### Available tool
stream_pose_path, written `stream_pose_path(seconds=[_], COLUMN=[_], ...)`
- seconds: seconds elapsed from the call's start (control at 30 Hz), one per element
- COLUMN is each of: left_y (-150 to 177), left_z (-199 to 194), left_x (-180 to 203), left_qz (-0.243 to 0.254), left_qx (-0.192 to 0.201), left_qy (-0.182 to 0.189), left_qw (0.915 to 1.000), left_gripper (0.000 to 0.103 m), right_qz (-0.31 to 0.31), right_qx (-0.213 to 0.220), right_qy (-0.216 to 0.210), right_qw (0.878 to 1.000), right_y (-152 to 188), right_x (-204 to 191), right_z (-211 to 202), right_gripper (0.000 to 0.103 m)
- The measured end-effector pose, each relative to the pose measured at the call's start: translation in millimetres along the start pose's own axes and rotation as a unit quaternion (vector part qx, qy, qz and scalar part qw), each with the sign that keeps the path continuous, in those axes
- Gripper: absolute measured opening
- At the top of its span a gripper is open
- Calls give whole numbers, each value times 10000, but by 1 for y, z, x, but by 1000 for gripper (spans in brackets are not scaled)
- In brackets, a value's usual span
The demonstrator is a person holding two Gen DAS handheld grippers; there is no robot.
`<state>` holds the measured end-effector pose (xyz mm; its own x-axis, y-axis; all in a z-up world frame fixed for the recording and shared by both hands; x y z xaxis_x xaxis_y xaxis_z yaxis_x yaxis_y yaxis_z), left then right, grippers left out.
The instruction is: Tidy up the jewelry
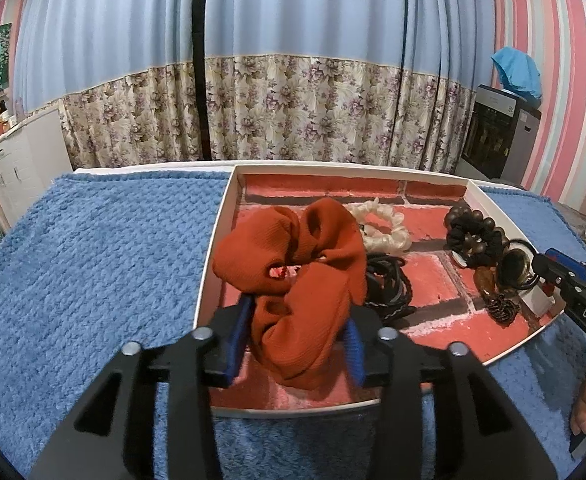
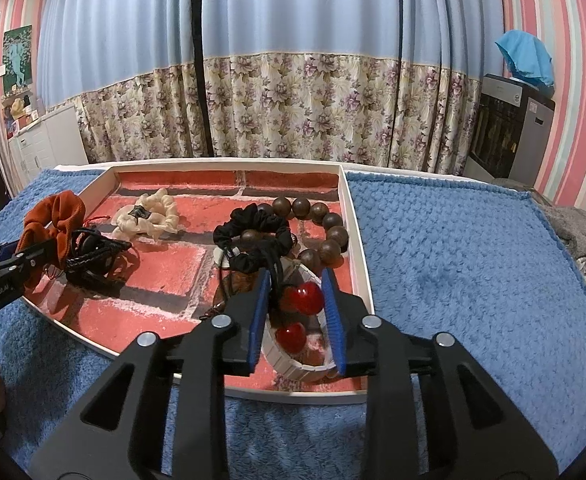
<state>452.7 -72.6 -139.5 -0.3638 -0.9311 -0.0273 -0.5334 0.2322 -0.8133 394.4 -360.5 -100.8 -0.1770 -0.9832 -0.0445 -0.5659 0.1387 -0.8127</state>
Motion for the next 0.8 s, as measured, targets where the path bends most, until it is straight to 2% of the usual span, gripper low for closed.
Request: stream_pose_path(seconds=[0.03,0.1,0.17,0.27,0.37,0.47,0.6,0.67,0.8], left_y=[0,0,0,-1,-3,-5,-7,-8,-12], left_z=[0,-1,-1,-4,-6,-11,-17,-18,-33], left_x=[0,-2,0,1,5,9,18,17,13], left_qz=[-2,7,31,76,106,210,429,473,389], left_qx=[7,21,45,108,187,312,471,508,879], left_qy=[5,-12,-1,-23,-61,-165,-188,-338,-468], left_qw=[10000,10000,10000,9999,9998,9992,9978,9970,9943], left_gripper=[43,48,51,59,63,64,74,74,80], right_qz=[-1,-4,-14,-44,-126,-223,-332,-281,-122], right_qx=[4,18,35,81,127,179,290,406,447], right_qy=[-1,17,32,79,115,175,223,298,381], right_qw=[10000,10000,10000,9999,9998,9994,9988,9983,9982], right_y=[0,0,0,-1,-1,-1,-3,-5,-7], right_x=[0,0,0,1,-3,-5,-9,-8,-1], right_z=[-1,0,-2,-4,-7,-8,-12,-15,-17], right_gripper=[30,40,44,56,59,66,72,75,79])
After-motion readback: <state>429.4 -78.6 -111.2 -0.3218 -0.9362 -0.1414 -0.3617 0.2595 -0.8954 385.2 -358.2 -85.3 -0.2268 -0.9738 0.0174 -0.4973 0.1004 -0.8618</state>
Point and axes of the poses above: each gripper's, at about its wrist camera, not at the fingertips, and z roughly the way its jaws point, x to its right, y to its underside, the point moved 9 cm from there along z, roughly the way its jaws point, and after that the axes turned 4 degrees about z, right-handed, at the moved point
